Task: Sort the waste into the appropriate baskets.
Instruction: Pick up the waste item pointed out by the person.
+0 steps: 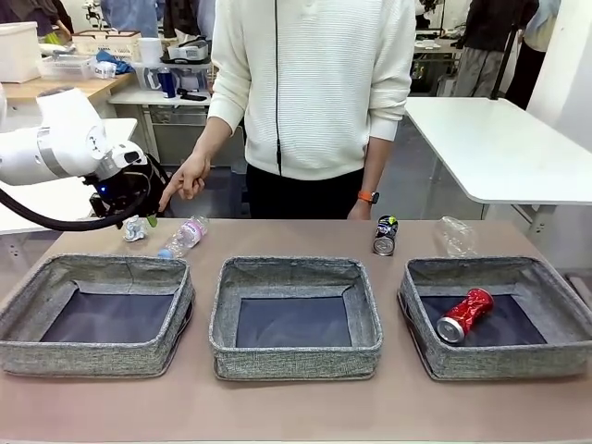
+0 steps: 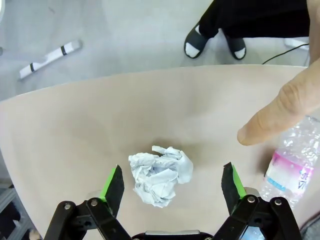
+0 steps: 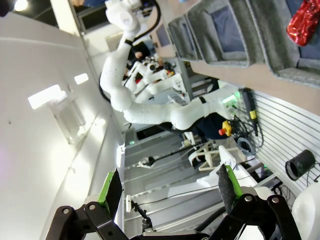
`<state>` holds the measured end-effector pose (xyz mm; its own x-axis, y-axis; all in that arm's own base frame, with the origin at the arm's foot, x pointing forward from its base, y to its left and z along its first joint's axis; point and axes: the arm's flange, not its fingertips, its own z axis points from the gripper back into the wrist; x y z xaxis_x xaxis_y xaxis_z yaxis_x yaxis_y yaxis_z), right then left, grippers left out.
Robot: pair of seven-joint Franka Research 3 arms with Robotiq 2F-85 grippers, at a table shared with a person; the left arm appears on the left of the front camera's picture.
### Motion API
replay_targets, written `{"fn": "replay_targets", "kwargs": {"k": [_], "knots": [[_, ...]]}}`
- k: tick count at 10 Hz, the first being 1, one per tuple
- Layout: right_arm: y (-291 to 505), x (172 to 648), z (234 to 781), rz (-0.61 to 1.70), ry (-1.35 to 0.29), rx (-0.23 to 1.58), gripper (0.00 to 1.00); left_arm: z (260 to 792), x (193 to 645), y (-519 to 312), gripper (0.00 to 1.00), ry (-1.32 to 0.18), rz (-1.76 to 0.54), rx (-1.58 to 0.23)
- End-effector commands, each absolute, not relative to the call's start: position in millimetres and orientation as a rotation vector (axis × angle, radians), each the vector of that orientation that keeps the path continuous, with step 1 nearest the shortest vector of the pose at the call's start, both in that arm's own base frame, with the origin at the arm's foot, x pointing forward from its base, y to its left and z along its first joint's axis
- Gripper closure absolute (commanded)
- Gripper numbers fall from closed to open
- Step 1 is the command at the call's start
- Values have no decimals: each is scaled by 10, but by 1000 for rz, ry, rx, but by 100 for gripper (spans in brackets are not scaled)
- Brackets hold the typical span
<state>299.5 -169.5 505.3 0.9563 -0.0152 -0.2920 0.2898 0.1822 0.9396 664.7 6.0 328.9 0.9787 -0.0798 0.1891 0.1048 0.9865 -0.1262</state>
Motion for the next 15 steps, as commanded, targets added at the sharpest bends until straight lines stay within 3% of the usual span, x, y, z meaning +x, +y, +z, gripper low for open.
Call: {"fn": "replay_targets", "kwargs": {"k": [1,2,3,4,13,15], "knots": [[-1688,2987,5072,-207,230,1384,0,3244,6689,59,0,-188,-81,-119],[-1688,2987,5072,-207,230,1384,0,3223,6683,56,38,-178,-82,-91],[-1688,2987,5072,-207,230,1384,0,3218,6679,55,60,-166,-82,-91],[-1688,2987,5072,-207,230,1384,0,3215,6682,70,97,-161,-79,-87],[-1688,2987,5072,-207,230,1384,0,3201,6635,135,100,-151,-70,-55],[-1688,2987,5072,-207,230,1384,0,3406,6529,151,100,-160,-62,-77]]}}
